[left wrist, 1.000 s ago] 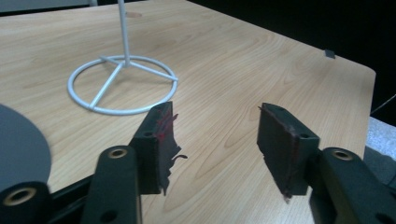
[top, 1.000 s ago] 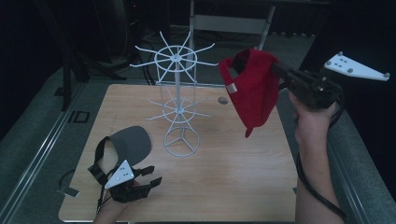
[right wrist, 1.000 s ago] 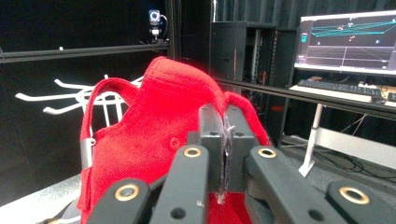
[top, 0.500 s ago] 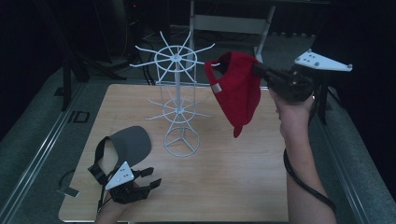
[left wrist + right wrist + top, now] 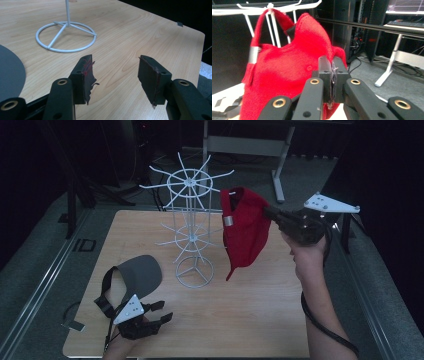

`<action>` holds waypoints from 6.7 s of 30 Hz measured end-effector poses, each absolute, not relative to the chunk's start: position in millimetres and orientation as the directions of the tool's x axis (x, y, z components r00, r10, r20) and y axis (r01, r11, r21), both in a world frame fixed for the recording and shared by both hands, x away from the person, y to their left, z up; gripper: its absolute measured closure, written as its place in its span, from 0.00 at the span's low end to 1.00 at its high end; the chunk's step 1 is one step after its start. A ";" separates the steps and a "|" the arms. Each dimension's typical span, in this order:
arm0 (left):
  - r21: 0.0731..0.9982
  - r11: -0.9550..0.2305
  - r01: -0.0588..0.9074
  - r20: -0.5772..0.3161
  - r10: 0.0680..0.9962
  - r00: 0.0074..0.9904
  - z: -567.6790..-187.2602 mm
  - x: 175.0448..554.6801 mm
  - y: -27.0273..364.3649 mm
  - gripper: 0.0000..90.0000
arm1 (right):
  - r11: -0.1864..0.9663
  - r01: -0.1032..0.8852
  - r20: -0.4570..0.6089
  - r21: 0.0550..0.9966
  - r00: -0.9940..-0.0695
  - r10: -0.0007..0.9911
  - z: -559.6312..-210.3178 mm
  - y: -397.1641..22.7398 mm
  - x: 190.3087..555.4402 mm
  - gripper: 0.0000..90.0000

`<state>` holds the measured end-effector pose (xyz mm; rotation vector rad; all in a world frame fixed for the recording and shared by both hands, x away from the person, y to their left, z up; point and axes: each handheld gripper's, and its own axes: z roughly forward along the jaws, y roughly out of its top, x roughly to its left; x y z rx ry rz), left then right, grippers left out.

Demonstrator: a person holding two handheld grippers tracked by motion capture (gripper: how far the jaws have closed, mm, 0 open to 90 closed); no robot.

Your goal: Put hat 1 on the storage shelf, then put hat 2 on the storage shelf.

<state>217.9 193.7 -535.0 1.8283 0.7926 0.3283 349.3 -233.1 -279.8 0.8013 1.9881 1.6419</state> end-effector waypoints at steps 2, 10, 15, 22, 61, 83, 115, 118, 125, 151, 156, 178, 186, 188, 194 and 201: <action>0.906 -0.208 0.367 -0.149 0.656 0.740 -535.1 218.5 195.1 0.52 | 0.134 0.166 0.034 0.977 -0.741 0.671 -283.3 -233.0 348.4 0.97; 0.908 -0.199 0.370 -0.156 0.659 0.736 -534.8 217.6 196.9 0.52 | 0.141 0.178 0.043 0.974 -0.753 0.657 -290.7 -236.9 345.4 0.83; 0.907 -0.201 0.370 -0.155 0.658 0.737 -534.9 217.5 196.9 0.52 | 0.141 0.171 0.037 0.975 -0.752 0.658 -291.8 -241.1 341.2 0.74; 0.905 -0.207 0.371 -0.151 0.658 0.737 -534.5 217.0 198.2 0.54 | 0.189 0.167 -0.002 0.968 -0.745 0.667 -307.5 -255.1 328.8 0.51; 0.884 -0.238 0.403 -0.129 0.704 0.698 -539.0 210.2 209.0 0.44 | 0.201 0.413 0.049 0.889 -0.520 0.853 -488.7 -336.6 298.6 0.14; 0.884 -0.215 0.414 -0.100 0.780 0.618 -537.3 195.5 250.0 0.44 | 0.244 0.456 0.019 0.856 -0.500 0.866 -528.2 -351.8 276.5 0.15; 0.837 -0.194 0.511 -0.053 0.902 0.429 -557.4 214.8 346.2 0.37 | 0.221 0.468 0.068 0.856 -0.525 0.848 -538.2 -353.8 275.8 0.15; 0.812 -0.225 0.538 -0.040 0.899 0.437 -563.0 219.5 344.0 0.37 | 0.227 0.473 0.065 0.851 -0.524 0.849 -539.5 -353.2 276.0 0.15; 0.781 -0.248 0.574 -0.021 0.907 0.421 -566.0 225.1 342.3 0.37 | 0.229 0.476 0.066 0.849 -0.525 0.848 -540.7 -353.0 276.3 0.15; 0.821 -0.234 0.520 -0.012 0.905 0.426 -559.6 221.3 340.5 0.92 | 0.235 0.480 0.065 0.845 -0.528 0.847 -539.7 -352.6 277.8 0.16; 0.884 -0.203 0.421 0.000 0.901 0.434 -536.8 217.3 340.1 0.93 | 0.232 0.477 0.063 0.848 -0.525 0.849 -540.6 -353.0 277.3 0.16; 0.961 -0.208 0.183 0.091 0.861 0.500 -458.5 221.2 307.8 0.93 | 0.131 0.518 0.060 0.845 -0.336 0.940 -550.5 -364.1 272.4 0.16; 0.980 -0.160 0.116 0.073 0.839 0.539 -429.3 228.6 300.1 0.93 | 0.131 0.516 0.067 0.847 -0.348 0.935 -551.0 -363.5 272.8 0.16; 0.980 -0.164 0.114 0.077 0.837 0.542 -425.4 229.3 298.9 0.93 | 0.129 0.517 0.069 0.846 -0.347 0.935 -551.0 -363.8 272.8 0.16; 0.979 -0.191 0.069 0.123 0.828 0.547 -402.9 226.6 289.6 0.93 | 0.122 0.521 0.084 0.845 -0.353 0.932 -551.5 -365.0 273.0 0.16; 0.985 -0.170 0.017 0.129 0.808 0.575 -372.0 219.3 284.8 0.93 | 0.128 0.515 0.095 0.847 -0.385 0.918 -550.4 -364.2 274.1 0.16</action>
